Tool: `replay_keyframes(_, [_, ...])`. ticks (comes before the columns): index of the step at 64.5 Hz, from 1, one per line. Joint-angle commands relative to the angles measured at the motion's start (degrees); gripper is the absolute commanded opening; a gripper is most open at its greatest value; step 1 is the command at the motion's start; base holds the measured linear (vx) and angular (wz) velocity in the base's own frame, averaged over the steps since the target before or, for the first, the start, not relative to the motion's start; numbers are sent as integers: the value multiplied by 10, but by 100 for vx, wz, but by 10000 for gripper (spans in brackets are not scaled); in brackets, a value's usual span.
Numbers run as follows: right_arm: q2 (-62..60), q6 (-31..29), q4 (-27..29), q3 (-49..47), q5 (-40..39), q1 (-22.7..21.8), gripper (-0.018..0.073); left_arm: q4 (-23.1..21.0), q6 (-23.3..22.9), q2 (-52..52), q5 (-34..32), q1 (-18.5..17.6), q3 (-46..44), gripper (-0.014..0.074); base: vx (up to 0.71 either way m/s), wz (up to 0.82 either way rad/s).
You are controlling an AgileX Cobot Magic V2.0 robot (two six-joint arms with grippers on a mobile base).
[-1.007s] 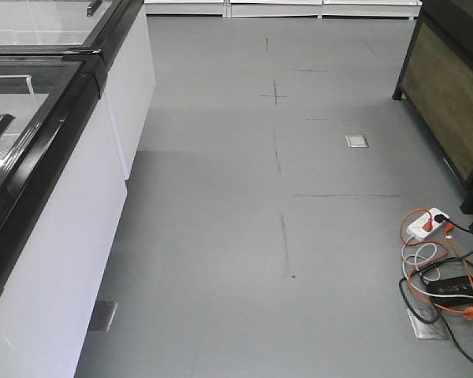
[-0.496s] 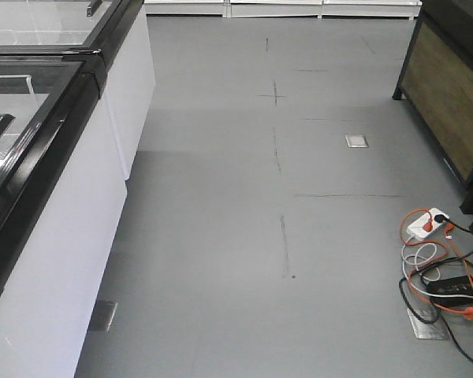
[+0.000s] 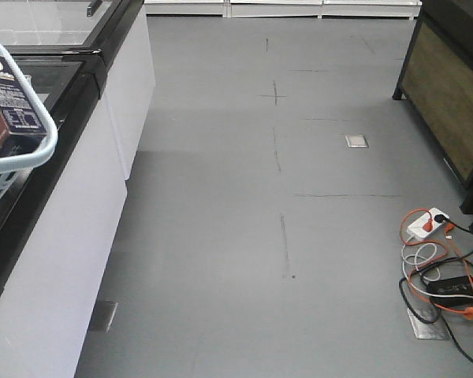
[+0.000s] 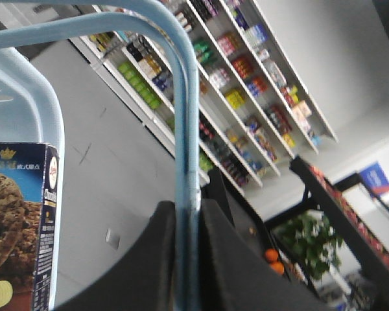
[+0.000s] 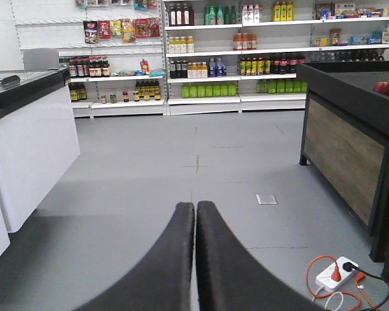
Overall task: Left arm holds basket, right arm returns cookies
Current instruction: 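Swing the held basket with the left arm in front of the robot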
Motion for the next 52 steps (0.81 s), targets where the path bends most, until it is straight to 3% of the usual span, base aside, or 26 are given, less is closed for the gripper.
replay_keyframes(1, [-6, -5, -6, 12, -44, -3, -3, -57, 107, -25, -19, -31, -21, -8, 0, 0])
replay_keyframes(7, [-6, -5, -6, 12, -44, -3, -3, -127, 204, -36, 24, -51, -19, -8, 0, 0])
replay_keyframes(24, [-6, -5, -6, 12, -44, -3, -3, -437, 490, -57, 126, -66, 55, -8, 0, 0])
replay_keyframes(35, [-6, -5, -6, 12, -44, -3, -3, -643, 630, -58, 180, -66, 146, -8, 0, 0])
replay_keyframes(42, [-6, -5, -6, 12, -44, -3, -3, -752, 724, -58, 213, -66, 205, -8, 0, 0])
replay_keyframes(45, [-6, -5, -6, 12, -44, -3, -3, -793, 751, -58, 223, -66, 227, -8, 0, 0])
replay_keyframes(52, [-6, -5, -6, 12, -44, -3, -3, -793, 757, -58, 257, -66, 264, -8, 0, 0])
